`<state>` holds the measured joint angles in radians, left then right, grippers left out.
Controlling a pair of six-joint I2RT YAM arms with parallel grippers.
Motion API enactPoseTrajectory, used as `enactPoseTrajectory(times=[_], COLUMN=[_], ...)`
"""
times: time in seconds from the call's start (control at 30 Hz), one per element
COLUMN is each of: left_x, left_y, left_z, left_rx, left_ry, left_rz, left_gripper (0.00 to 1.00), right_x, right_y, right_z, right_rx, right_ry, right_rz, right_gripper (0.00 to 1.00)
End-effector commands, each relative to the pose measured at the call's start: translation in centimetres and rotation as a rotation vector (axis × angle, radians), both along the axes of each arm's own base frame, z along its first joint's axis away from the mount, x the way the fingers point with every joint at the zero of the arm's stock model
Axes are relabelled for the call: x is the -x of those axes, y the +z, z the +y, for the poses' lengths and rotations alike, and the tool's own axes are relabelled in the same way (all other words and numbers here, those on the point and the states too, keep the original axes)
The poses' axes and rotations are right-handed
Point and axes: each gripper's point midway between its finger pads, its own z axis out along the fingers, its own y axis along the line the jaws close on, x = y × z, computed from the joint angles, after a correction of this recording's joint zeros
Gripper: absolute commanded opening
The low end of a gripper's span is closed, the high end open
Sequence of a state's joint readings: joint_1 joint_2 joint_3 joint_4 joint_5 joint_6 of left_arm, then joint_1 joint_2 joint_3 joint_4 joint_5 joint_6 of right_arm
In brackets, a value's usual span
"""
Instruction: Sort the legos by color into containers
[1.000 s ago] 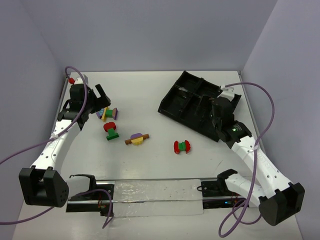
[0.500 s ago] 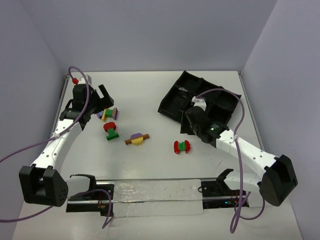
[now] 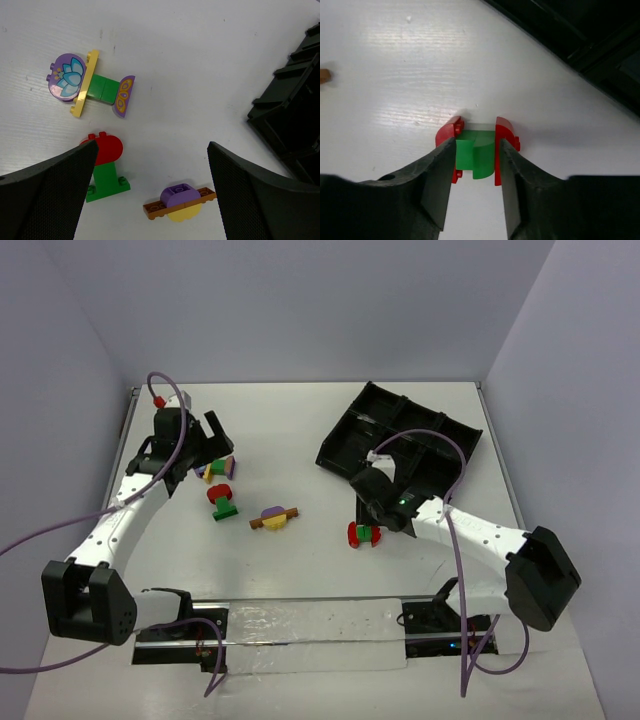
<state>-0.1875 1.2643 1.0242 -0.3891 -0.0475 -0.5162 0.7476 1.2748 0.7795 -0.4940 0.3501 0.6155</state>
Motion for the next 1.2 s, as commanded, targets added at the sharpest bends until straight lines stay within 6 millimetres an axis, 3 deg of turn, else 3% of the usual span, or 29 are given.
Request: enactPoseTrajectory(times=[0.0, 0.37, 0.67, 0.83, 1.0, 1.17], left_x=[-1.0, -1.2, -1.2, -1.3, -1.3, -1.3], left_y=[2.6, 2.6, 2.4, 2.5, 2.4, 2.3], left_z=[-0.6, -1.0, -1.1, -1.1, -1.2, -1.2], left_rx=[0.013, 0.021, 0.027, 0.025, 0.026, 0.024], left_ry=[-0.009, -0.021, -0.016, -0.017, -0.021, -0.022], left_rz=[-0.065, -0.063, -0.057, -0.06, -0.058, -0.055], left_gripper=[0.99, 0.99, 0.98, 0.98, 0.98, 0.98], right_x=[0.1, 0.9, 1.1, 1.2, 1.3, 1.6], right_y=[-0.3, -1.8, -2.2, -2.2, -2.4, -2.8], right_z=[-0.3, -0.6, -0.1, 0.0, -0.3, -0.4], right_rx=[0.051, 0.103, 0.104, 0.107, 0.131, 0.134], right_ry=[-0.042, -0.067, -0.049, -0.046, -0.058, -0.065], right_rz=[-0.006, 0.025, 0.038, 0.041, 0.047, 0.056], right_gripper=[0.44, 0.43, 0.3, 0.3, 0.4, 0.39])
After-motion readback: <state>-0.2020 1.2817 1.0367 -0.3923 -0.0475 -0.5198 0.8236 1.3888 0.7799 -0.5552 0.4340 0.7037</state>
